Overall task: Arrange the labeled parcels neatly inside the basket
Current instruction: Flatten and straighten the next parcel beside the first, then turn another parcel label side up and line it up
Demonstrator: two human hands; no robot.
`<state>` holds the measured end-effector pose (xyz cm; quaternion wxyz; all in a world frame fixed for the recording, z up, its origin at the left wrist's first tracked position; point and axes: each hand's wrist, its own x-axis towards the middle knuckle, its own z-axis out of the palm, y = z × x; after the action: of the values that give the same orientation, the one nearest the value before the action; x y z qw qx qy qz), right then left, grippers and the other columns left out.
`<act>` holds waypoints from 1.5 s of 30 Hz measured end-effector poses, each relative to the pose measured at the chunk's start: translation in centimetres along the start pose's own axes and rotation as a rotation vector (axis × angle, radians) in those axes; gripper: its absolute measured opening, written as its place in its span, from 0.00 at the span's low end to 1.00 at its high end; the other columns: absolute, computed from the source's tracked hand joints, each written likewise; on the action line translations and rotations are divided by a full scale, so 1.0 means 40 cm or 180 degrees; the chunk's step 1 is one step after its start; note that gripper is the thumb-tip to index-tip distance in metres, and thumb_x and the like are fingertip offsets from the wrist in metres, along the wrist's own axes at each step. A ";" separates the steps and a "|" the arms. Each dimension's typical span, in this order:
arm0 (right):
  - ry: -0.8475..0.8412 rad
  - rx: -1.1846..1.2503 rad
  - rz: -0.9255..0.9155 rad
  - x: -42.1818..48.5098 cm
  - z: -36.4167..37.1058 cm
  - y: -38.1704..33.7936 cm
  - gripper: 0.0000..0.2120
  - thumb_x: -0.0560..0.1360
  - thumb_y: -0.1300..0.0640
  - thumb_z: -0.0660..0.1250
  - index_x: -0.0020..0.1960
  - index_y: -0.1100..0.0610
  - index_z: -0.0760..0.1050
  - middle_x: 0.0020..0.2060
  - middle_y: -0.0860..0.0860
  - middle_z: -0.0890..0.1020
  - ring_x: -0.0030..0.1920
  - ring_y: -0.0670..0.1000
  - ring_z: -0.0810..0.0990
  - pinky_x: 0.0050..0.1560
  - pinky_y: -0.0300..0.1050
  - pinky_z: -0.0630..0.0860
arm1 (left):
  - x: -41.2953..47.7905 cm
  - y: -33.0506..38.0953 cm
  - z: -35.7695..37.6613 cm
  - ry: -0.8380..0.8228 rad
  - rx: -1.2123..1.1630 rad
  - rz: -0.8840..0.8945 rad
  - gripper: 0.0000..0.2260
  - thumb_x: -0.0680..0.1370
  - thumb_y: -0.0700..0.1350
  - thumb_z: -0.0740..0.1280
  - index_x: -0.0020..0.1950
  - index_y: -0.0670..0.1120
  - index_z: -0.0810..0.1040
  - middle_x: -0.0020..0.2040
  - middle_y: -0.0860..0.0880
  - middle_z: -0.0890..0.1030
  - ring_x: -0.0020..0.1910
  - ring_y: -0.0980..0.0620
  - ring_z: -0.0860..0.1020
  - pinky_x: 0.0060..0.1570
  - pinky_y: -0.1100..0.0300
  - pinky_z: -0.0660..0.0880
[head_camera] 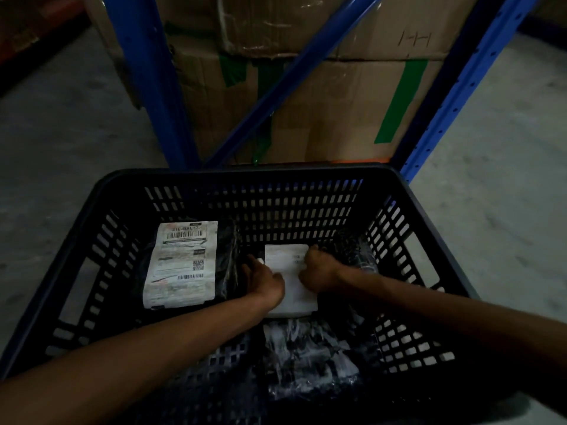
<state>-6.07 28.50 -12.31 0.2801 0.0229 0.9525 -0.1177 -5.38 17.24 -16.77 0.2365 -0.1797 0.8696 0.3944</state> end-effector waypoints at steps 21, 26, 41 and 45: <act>0.0205 -0.3567 -0.2345 -0.016 -0.095 0.074 0.32 0.74 0.57 0.69 0.75 0.47 0.62 0.77 0.54 0.62 0.78 0.57 0.57 0.76 0.57 0.59 | -0.187 0.046 0.086 -0.0875 0.0397 -0.0216 0.39 0.68 0.59 0.72 0.75 0.46 0.65 0.75 0.44 0.66 0.75 0.41 0.63 0.74 0.50 0.63; 0.0353 -0.3884 -0.2592 0.000 -0.100 0.077 0.24 0.73 0.54 0.71 0.68 0.50 0.69 0.62 0.50 0.79 0.65 0.55 0.76 0.67 0.54 0.71 | -0.179 0.037 0.132 -0.0609 0.0259 -0.0209 0.39 0.66 0.64 0.72 0.73 0.49 0.68 0.74 0.46 0.70 0.76 0.40 0.62 0.75 0.46 0.60; -0.0274 0.0864 -0.1537 -0.193 -0.395 0.163 0.23 0.71 0.47 0.73 0.64 0.50 0.73 0.56 0.51 0.85 0.54 0.53 0.85 0.55 0.54 0.82 | -0.258 0.145 -0.220 -0.0419 -0.1673 0.1250 0.16 0.78 0.56 0.65 0.54 0.43 0.79 0.47 0.45 0.84 0.45 0.48 0.81 0.44 0.57 0.76; -0.0617 0.2377 -0.1055 -0.181 -0.371 0.159 0.21 0.76 0.54 0.68 0.69 0.51 0.71 0.60 0.51 0.83 0.60 0.53 0.83 0.62 0.57 0.77 | -0.199 0.145 -0.330 -0.0772 -0.2640 0.0508 0.22 0.75 0.62 0.64 0.58 0.47 0.81 0.56 0.44 0.84 0.55 0.44 0.81 0.52 0.52 0.76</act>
<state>-7.12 38.34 2.36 0.3182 -0.0418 0.8044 -0.5000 -5.28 11.69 -1.26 0.2135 -0.1440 0.6148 0.7455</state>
